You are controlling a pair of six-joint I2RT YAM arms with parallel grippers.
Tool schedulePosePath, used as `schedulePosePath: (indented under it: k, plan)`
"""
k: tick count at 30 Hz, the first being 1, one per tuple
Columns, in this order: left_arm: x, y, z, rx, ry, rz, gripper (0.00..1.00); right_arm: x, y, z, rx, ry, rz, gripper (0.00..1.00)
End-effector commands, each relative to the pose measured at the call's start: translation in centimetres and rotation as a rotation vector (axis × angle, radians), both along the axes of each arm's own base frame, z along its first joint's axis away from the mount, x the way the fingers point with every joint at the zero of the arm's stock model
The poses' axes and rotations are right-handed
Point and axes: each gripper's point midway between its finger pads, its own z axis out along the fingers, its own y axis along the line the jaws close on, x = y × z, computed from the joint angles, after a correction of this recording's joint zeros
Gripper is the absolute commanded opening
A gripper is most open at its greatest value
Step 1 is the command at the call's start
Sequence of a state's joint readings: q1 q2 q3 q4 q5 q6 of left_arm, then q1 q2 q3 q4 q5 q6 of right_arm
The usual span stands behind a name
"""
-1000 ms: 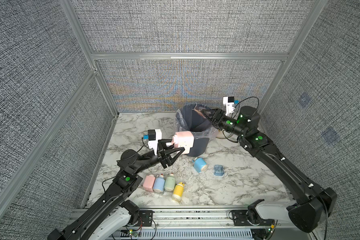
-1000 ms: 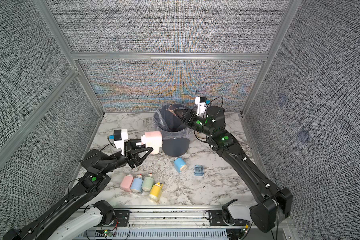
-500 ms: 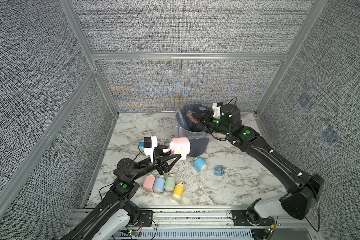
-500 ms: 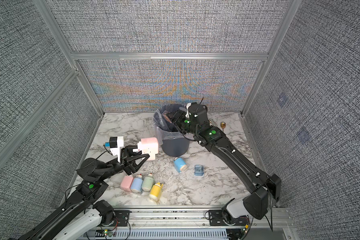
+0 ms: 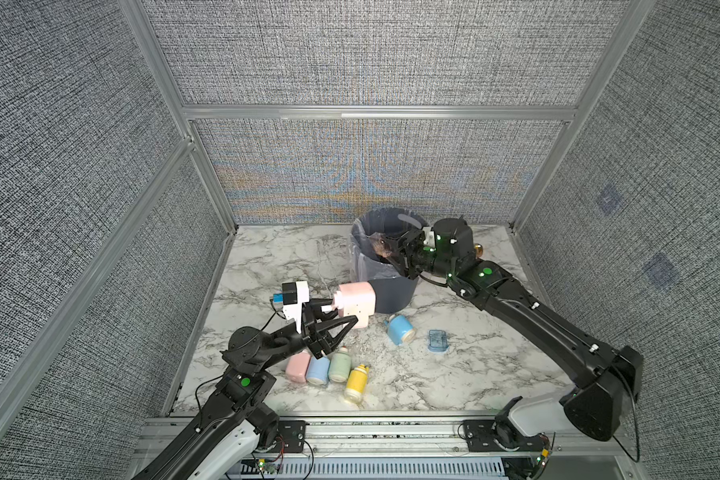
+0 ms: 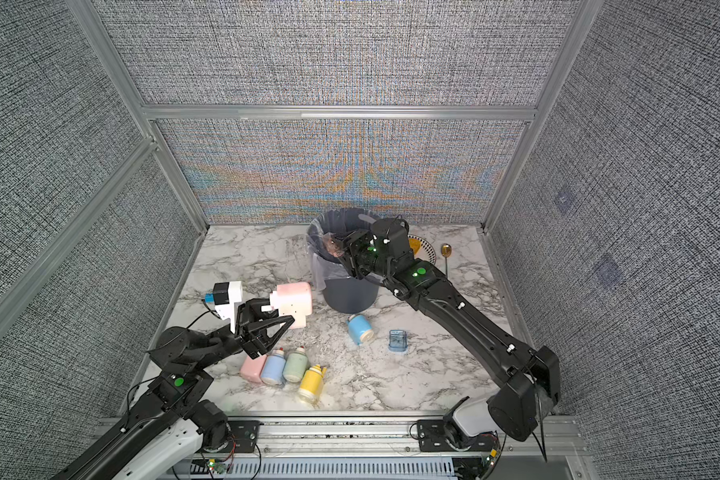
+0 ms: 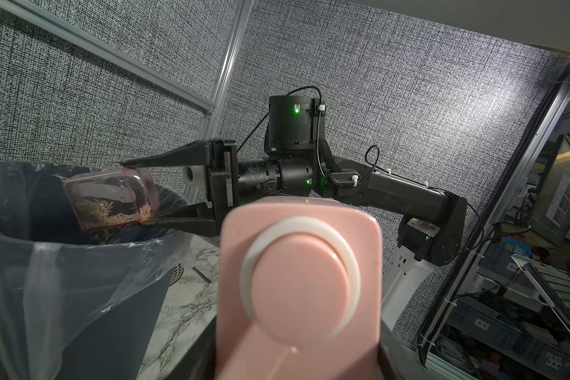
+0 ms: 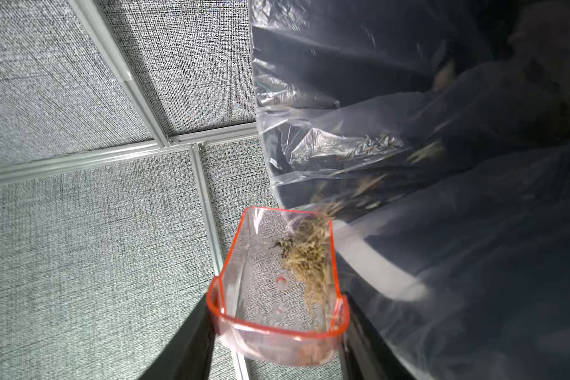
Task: Take out the pencil sharpener tray and clean the shavings
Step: Pour the shavings into the trash bin.
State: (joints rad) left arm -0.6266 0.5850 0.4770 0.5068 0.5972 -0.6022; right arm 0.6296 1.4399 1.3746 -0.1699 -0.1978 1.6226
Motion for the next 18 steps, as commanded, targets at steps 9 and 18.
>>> schedulePosePath:
  k: [9,18]
  plan:
    - [-0.3,0.5,0.6,-0.026,-0.032,0.014,0.16,-0.5,-1.4,0.5,0.261,0.217,-0.159,0.0]
    - [0.0,0.3,0.5,-0.026,-0.022,0.013,0.16,-0.5,-1.2,0.8,0.472,0.331,-0.222,0.0]
